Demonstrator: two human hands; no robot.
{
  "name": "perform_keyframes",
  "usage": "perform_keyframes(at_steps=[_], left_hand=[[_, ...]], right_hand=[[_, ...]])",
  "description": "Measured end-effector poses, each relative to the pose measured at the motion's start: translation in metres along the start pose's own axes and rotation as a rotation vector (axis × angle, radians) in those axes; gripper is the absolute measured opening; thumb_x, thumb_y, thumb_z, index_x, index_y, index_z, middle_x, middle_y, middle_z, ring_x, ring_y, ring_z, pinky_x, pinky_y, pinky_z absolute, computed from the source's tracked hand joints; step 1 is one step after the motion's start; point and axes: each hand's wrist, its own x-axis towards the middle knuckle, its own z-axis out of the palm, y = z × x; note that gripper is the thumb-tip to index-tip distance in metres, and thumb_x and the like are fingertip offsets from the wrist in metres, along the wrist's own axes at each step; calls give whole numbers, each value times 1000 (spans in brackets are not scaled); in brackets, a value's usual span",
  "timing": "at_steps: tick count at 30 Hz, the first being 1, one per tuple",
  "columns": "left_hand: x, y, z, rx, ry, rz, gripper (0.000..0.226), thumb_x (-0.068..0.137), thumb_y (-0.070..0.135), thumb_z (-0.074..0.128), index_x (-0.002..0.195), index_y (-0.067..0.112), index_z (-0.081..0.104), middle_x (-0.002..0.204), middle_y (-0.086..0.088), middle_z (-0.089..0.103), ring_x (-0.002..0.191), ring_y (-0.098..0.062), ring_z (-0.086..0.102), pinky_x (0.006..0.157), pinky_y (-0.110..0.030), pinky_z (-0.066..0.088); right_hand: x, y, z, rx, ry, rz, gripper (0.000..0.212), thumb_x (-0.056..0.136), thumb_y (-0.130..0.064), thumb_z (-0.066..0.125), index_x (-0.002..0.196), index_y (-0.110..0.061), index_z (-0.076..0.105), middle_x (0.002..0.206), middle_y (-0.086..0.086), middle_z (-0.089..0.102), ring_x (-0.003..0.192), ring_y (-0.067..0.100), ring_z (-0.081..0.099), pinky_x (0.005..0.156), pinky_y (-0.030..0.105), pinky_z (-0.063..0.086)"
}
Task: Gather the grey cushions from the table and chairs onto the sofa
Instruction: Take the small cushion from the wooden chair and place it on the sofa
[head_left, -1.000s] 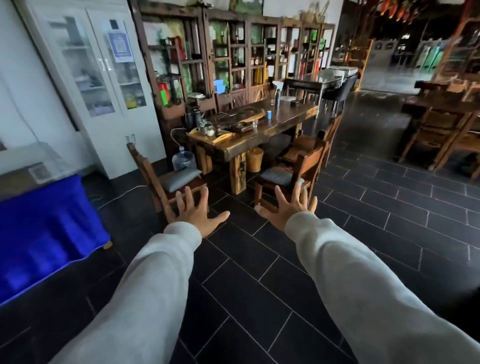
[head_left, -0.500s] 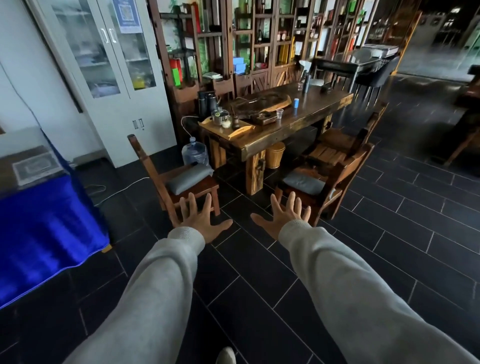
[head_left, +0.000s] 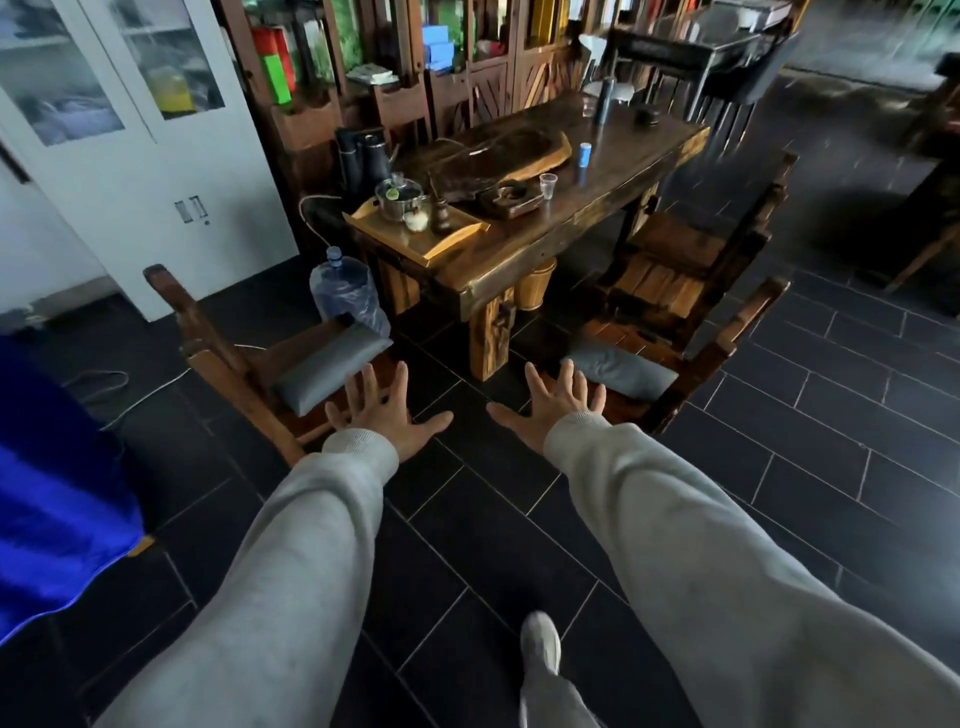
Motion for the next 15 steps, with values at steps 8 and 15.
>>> perform_keyframes(at_steps=[8,15], left_hand=[[165,-8,12,11,-85,-210,112,70,97,28,159,43,-12,168,-6,-28,151,-33,-29,119,-65,-5],[257,-36,17,-46,-157,-392,106,79,90,35,159,41,-14,168,-6,-26,155,-32,-19,122,-62,9]], right_hand=[[204,-34,0,-56,-157,-117,98,86,-88,31,163,-38,-2,171,16,-14,158,38,-7,124,60,-6],[336,-97,5,-115,-333,-212,102,83,-90,28,164,-37,-3,171,15,-12,158,36,-3,125,57,-3]])
